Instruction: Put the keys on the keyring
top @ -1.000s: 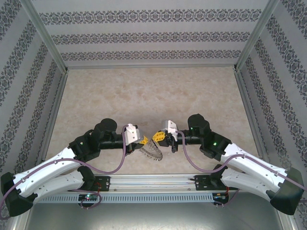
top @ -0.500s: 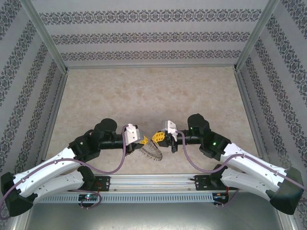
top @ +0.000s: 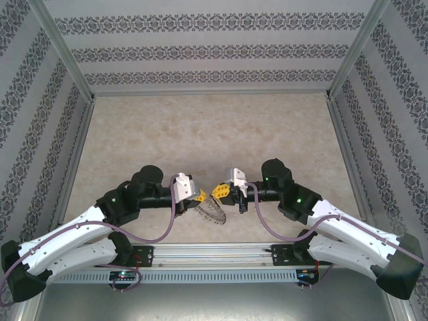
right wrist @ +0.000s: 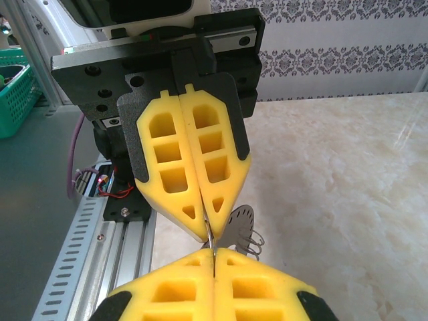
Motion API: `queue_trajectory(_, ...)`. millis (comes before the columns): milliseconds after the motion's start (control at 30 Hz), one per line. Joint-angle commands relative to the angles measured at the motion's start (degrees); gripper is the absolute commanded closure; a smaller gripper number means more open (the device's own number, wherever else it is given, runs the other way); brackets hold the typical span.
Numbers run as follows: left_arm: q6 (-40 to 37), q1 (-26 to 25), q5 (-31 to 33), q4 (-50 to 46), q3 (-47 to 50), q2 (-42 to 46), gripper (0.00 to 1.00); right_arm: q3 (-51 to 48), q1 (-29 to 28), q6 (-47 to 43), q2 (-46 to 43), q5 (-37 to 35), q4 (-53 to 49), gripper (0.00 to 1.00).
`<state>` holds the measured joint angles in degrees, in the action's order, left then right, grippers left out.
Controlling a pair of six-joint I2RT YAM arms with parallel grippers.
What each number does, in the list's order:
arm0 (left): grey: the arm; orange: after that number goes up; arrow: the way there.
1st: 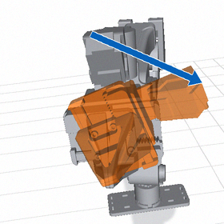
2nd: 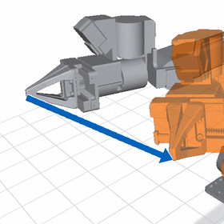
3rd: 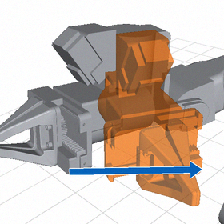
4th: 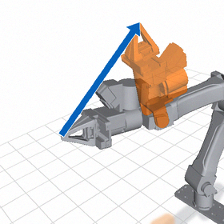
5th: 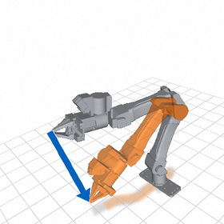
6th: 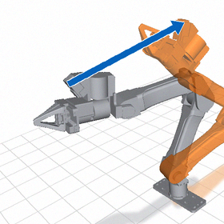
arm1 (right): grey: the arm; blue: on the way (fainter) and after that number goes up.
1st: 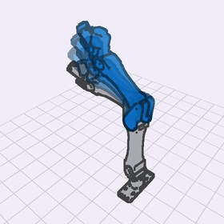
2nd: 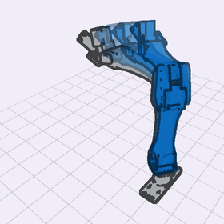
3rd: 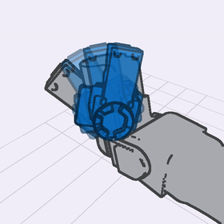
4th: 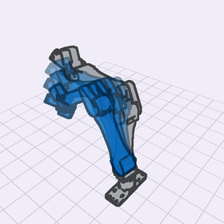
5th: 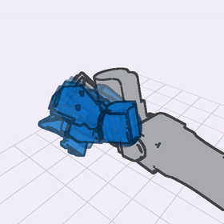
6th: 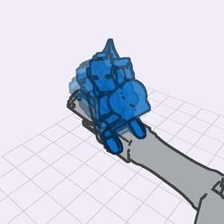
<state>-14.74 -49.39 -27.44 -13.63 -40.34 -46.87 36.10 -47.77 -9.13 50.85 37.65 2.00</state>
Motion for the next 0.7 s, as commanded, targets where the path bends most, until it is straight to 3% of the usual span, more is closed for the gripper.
queue_trajectory(0,-1.0,0.3,-1.3,3.9,-0.6,0.7,1.0,-0.1,0.0,0.6,0.3,2.3,1.3,1.0)
queue_trajectory(667,-0.9,0.3,-1.3,4.1,-0.5,0.7,1.0,-0.3,0.3,0.4,-1.6,1.8,0.3,1.0)
